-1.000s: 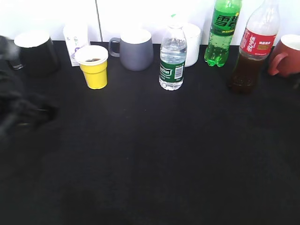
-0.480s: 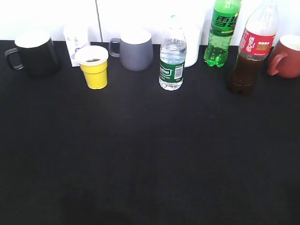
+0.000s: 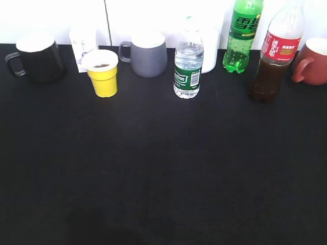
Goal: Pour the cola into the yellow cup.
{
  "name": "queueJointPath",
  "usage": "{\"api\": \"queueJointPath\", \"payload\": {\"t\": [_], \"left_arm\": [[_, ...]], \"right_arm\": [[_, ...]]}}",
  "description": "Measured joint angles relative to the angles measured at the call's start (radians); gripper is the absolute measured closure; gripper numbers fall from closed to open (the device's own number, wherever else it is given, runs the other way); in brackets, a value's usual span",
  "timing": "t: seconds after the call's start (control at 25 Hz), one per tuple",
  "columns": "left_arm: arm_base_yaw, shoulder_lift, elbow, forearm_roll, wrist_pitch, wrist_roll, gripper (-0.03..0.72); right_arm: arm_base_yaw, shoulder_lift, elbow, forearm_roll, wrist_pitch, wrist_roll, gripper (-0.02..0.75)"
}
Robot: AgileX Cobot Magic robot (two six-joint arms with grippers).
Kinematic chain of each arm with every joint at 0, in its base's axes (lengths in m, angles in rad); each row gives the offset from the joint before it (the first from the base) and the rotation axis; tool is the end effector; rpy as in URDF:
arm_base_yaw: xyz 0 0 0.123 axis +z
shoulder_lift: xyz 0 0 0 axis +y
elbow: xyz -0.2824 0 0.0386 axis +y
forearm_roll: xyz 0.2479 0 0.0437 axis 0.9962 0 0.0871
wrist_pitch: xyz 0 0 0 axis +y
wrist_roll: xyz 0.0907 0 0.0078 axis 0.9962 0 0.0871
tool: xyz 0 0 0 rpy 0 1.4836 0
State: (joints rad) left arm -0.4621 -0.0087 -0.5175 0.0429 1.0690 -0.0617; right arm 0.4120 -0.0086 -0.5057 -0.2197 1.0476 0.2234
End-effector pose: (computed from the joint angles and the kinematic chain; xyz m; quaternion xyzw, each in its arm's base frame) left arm -0.0062 0.0069 0.2813 0.1675 0.8316 -0.1163 0.5165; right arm 0.0001 -0.0187 0.2813 -0.0749 0.8376 0.0615 0.5377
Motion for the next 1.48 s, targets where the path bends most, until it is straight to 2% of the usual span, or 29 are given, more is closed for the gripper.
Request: {"api": "queueJointPath", "payload": {"t": [0.28, 0.32, 0.4, 0.52, 0.56, 0.68, 0.76, 1.48], "left_arm": [[0.004, 0.000, 0.000, 0.000, -0.003, 0.000, 0.197], [0.028, 0.000, 0.000, 0.000, -0.003, 0.000, 0.197], [0.131, 0.000, 0.000, -0.001, -0.003, 0.000, 0.199], [0.276, 0.000, 0.000, -0.001, -0.003, 0.000, 0.200], [0.316, 0.000, 0.000, -0.001, -0.003, 0.000, 0.206], [0.386, 0.000, 0.000, -0.001, -0.003, 0.000, 0.209], [0.412, 0.000, 0.000, -0.001, -0.003, 0.000, 0.209], [0.424, 0.000, 0.000, -0.001, -0.003, 0.001, 0.230]], "right_arm": [[-0.003, 0.000, 0.000, 0.000, -0.003, 0.000, 0.162], [-0.017, 0.000, 0.000, 0.000, -0.005, 0.000, 0.162], [-0.064, 0.000, 0.000, 0.000, -0.005, 0.000, 0.163], [-0.203, 0.000, 0.000, 0.000, -0.005, 0.000, 0.163], [-0.219, 0.000, 0.000, 0.000, -0.005, 0.000, 0.163], [-0.315, 0.000, 0.000, 0.000, -0.005, 0.000, 0.163], [-0.336, 0.000, 0.000, 0.000, -0.005, 0.000, 0.163], [-0.339, 0.000, 0.000, 0.000, -0.005, 0.000, 0.164]]}}
